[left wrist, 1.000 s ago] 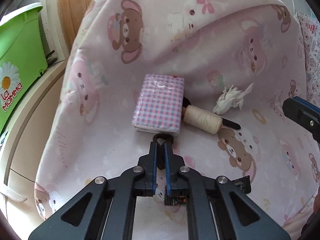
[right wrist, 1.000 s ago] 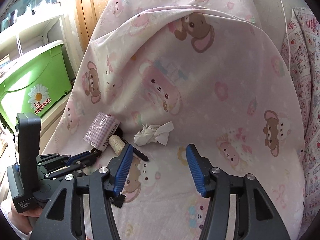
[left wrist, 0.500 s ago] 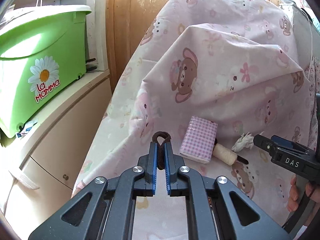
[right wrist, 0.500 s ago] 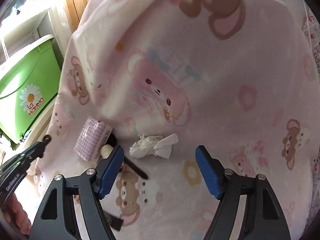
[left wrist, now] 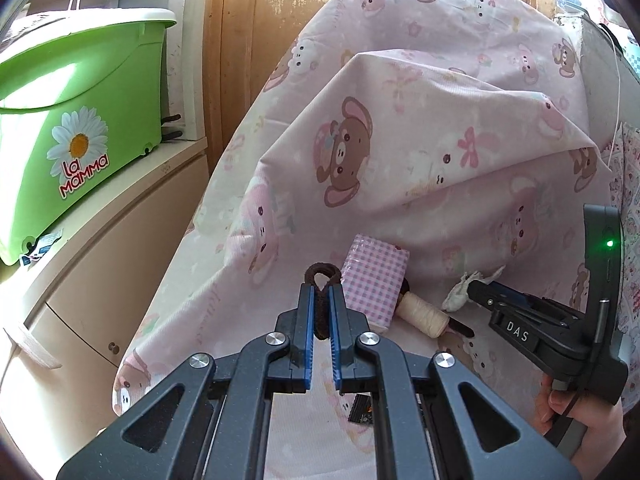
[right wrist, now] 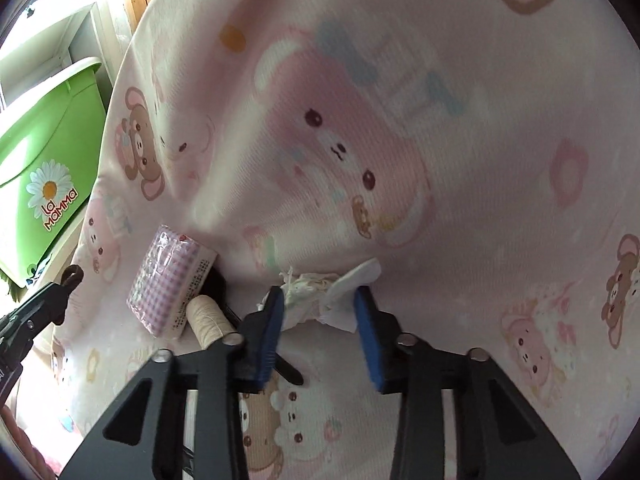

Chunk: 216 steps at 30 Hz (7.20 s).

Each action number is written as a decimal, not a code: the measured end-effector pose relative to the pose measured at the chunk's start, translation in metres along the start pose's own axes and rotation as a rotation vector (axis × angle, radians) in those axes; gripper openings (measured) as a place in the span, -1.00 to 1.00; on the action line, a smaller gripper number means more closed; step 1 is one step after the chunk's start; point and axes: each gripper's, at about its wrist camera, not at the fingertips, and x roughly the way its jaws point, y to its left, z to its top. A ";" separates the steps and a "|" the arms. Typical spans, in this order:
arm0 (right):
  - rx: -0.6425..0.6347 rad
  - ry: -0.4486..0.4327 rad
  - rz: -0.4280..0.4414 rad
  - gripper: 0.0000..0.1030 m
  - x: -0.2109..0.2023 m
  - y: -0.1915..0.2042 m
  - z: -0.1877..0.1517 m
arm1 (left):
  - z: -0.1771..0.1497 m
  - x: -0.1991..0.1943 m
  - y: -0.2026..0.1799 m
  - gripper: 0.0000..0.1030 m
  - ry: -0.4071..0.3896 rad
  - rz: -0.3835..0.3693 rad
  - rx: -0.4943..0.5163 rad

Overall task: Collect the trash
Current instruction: 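Grasp the white tissue with the right gripper while the left gripper holds the hair tie, then carry the hair tie and tissue down over the pink wastebasket with both grippers, then open both grippers to drop the hair tie and tissue into the wastebasket, then raise both open grippers back up toward the sheet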

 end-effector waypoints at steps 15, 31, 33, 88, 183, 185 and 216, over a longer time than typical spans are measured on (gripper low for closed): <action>0.005 -0.121 0.123 -0.99 -0.065 -0.016 -0.012 | -0.010 -0.015 0.015 -0.87 -0.033 0.036 0.004; 0.088 0.012 -0.055 -0.24 0.005 -0.009 0.002 | -0.008 -0.003 0.015 -0.87 0.000 0.028 -0.012; 0.071 0.031 -0.032 -0.59 0.009 -0.006 0.003 | -0.008 -0.002 0.014 -0.87 0.003 0.025 -0.011; -0.204 -0.042 0.290 -0.91 -0.191 0.069 -0.120 | -0.094 -0.110 -0.001 -0.87 0.125 -0.022 0.050; -0.177 0.507 0.107 -0.03 -0.050 0.067 -0.209 | -0.200 0.020 0.048 -1.00 0.728 -0.105 -0.256; -0.169 0.498 0.118 -0.03 -0.054 0.068 -0.207 | -0.196 0.014 0.046 -1.00 0.703 -0.088 -0.237; -0.257 -0.175 0.032 0.11 -0.152 0.050 -0.075 | -0.047 -0.069 0.026 0.78 0.075 0.085 0.095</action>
